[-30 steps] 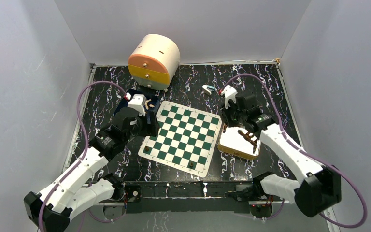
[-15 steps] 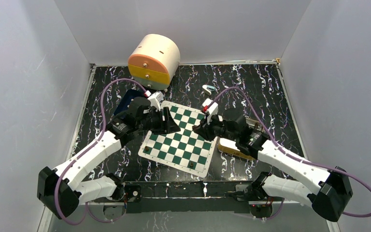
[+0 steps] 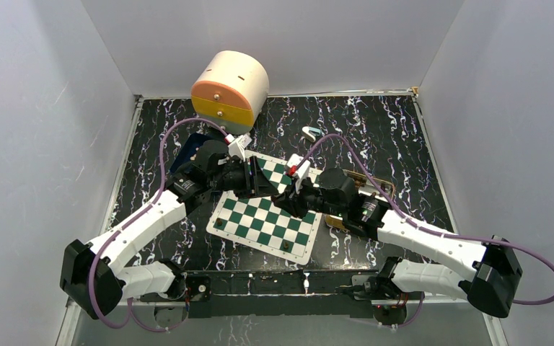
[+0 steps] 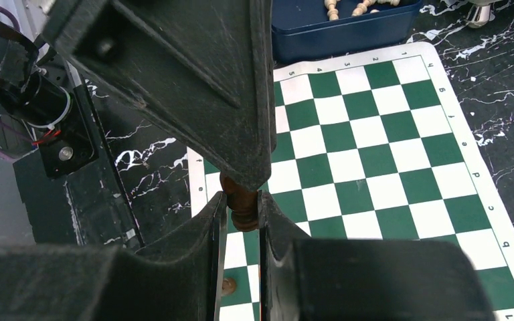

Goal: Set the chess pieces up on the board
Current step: Place the chess piece on the chessboard.

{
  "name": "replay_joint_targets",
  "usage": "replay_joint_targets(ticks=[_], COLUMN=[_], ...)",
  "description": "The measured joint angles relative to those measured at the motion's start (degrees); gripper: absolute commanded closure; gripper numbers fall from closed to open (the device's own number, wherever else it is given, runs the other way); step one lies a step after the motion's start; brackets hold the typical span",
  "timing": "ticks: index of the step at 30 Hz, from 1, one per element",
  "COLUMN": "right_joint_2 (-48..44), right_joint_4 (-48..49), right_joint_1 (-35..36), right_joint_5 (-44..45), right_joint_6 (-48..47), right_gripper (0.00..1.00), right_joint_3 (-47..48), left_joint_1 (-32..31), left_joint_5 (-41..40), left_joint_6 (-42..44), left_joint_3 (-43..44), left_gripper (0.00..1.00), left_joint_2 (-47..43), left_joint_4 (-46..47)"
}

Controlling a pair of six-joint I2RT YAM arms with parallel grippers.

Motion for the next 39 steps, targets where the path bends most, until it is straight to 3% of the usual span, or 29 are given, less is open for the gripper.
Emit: replay_joint_targets(ticks=[6, 13, 18, 23, 28, 32, 39], right_joint_2=[0.24, 0.28, 0.28, 0.28, -0.28, -3.32, -9.33], right_joint_4=[1.27, 1.44, 1.2, 0.96, 1.27, 0.81, -1.9], right_joint_1=[0.42, 0.5, 0.57, 0.61, 0.68, 0.68, 0.68], right_joint_5=[1.09, 2.16, 2.36, 2.69, 2.89, 3.5, 4.96], right_joint_6=[0.04, 0.37, 0.59, 1.42, 2.23, 3.1, 3.48], right_gripper=[0.8, 0.81, 0.79, 0.59, 0.33, 0.03, 0.01], right_joint_3=[0.0, 0.0, -0.02, -0.02, -0.63, -2.99, -4.66], left_joint_1=[0.0, 0.0, 0.0, 0.0, 0.0, 0.0, 0.0], left_joint_5=[0.81, 0.9, 1.07, 0.92, -1.62, -6.36, -17.68], left_joint_6=[-0.52, -0.02, 0.39, 1.38, 4.24, 7.13, 11.37], left_joint_3=[0.0, 0.0, 0.0, 0.02, 0.44, 1.51, 2.93], left_gripper=[0.76, 0.81, 0.97, 0.99, 1.0, 1.0, 1.0], left_joint_2=[0.63, 0.68, 0.68, 0.76, 0.76, 0.76, 0.39], left_joint_4=[-0.04, -1.14, -1.31, -2.12, -6.6, -11.69, -19.04])
